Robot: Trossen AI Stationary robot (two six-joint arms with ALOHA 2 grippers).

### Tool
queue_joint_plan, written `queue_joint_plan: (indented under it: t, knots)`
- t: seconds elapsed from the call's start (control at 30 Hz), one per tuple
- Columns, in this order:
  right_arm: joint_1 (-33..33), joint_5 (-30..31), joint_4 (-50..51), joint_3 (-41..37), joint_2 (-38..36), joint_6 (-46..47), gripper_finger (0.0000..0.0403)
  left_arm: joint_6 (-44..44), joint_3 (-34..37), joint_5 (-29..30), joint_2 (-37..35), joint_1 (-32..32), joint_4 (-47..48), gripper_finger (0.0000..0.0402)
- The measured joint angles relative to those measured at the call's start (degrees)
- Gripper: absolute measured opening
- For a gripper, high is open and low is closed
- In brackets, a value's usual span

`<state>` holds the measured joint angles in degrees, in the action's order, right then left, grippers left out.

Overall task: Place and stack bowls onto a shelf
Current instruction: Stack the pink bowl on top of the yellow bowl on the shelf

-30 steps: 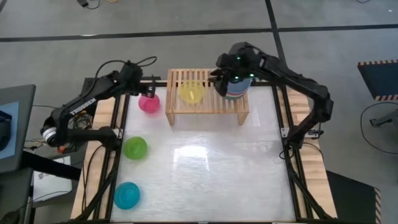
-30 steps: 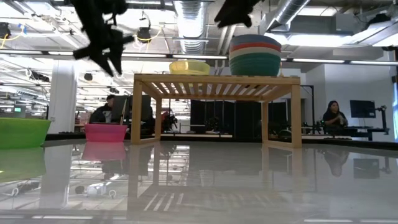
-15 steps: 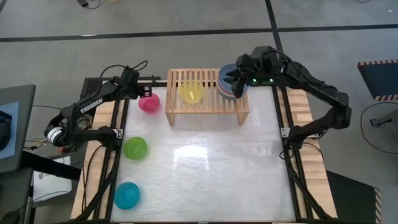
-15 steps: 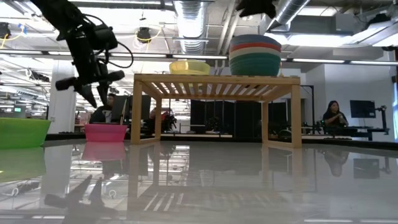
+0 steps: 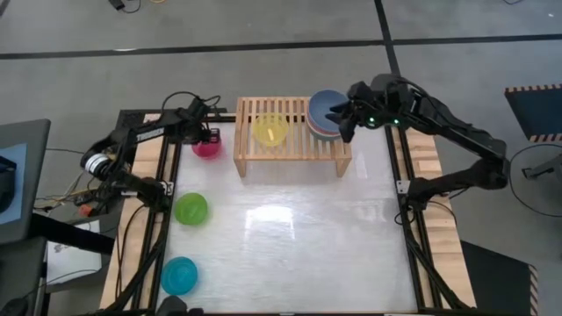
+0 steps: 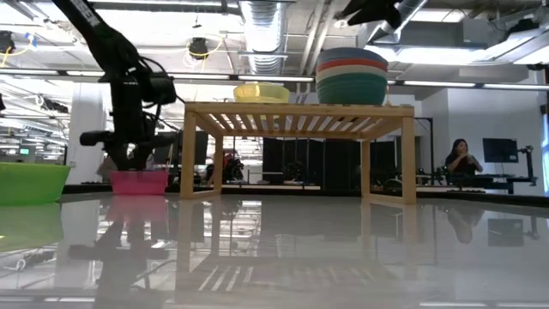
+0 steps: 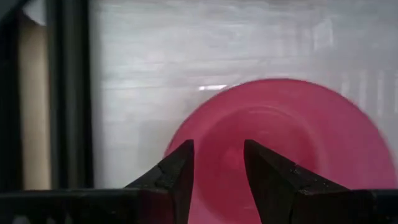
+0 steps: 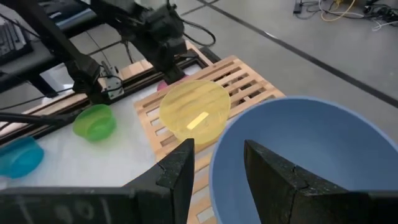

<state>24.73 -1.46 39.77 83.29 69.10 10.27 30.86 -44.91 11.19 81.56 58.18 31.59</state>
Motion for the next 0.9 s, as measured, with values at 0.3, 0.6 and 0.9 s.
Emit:
queue_joint_plan:
  t: [0.3,0.6,0.9]
  knots:
    - [0.1,1.6,0.3,-1.0,-1.5,0.0,0.0164,-0.7,-3.2,-1.8,1.6,0.1,1.5,0.0125]
    - [0.5,1.6,0.4,-1.0,-0.8,-0.7,0.0164,-5.8,-8.4,4.8,1.8,1.4,4.6,0.0125]
    - [0.0,1.6,0.5,-1.0,-0.8,-0.3,0.0164,-5.1,-8.5,2.9,7.3,2.8,2.1,0.0125]
